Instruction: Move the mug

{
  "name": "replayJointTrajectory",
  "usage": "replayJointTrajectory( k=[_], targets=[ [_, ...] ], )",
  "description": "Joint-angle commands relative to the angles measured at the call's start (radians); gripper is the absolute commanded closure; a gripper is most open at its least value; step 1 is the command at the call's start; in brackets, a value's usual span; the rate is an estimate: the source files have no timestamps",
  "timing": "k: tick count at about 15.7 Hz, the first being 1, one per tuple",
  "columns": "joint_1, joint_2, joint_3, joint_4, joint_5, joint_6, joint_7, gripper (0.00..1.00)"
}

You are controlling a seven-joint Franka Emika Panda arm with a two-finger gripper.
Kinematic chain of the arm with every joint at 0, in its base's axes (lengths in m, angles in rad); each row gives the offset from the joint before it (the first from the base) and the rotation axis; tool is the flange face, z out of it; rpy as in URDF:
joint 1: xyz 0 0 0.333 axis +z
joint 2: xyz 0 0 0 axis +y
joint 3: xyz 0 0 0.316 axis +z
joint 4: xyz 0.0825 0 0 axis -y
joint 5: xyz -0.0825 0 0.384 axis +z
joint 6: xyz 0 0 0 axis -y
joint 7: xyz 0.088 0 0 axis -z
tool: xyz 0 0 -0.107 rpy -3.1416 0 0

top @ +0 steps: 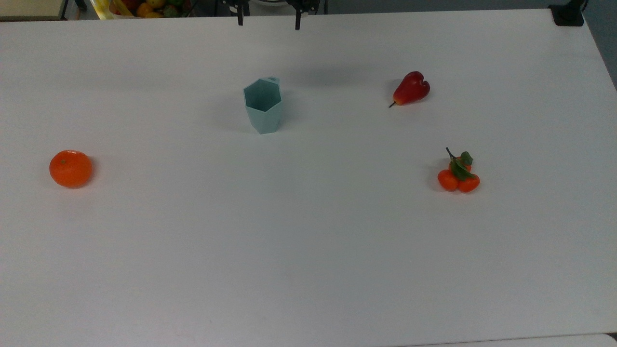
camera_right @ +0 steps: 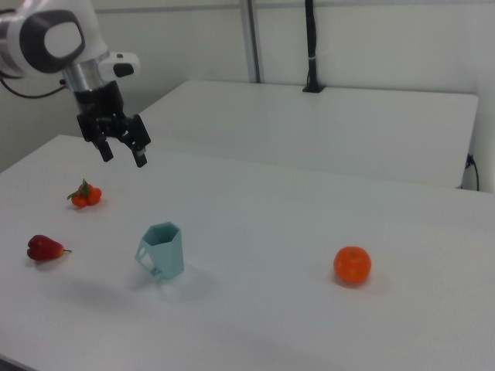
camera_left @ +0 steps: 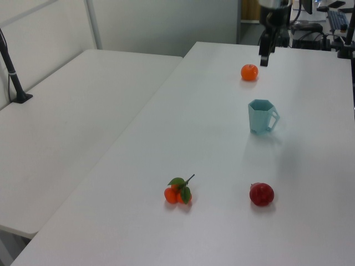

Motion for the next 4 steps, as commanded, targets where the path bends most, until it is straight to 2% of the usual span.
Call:
replayJointTrajectory(
  k=[1,4],
  targets=[
    [-0.021,0.014,-0.01,0.094,0.026,-0.135,-0.032,0.0],
    [-0.032,0.017,-0.009,0.098,0.023,-0.133,-0.032,0.0]
  ],
)
